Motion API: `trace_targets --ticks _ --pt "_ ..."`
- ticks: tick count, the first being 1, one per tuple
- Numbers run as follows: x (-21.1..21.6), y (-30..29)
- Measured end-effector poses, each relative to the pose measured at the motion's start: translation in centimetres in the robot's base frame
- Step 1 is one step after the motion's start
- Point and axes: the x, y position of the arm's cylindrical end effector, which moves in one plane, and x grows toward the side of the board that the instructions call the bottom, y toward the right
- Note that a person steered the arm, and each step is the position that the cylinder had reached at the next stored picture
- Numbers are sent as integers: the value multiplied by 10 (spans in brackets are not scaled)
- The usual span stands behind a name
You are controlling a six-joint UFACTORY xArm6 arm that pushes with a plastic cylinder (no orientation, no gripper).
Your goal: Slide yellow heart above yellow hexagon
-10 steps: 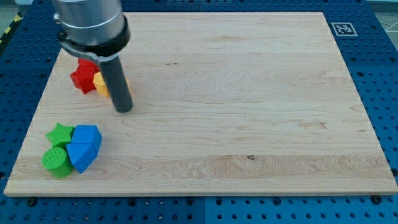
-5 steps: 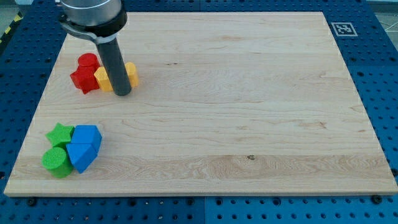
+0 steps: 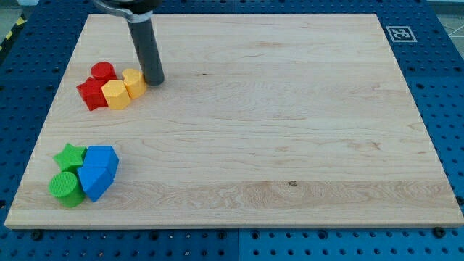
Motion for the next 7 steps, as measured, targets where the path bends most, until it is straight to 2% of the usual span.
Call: trace_targets --ticks 1,2,3,7 --pt "-23 -12" --pt "-25 -5" --pt "-19 12" --pt "-9 4"
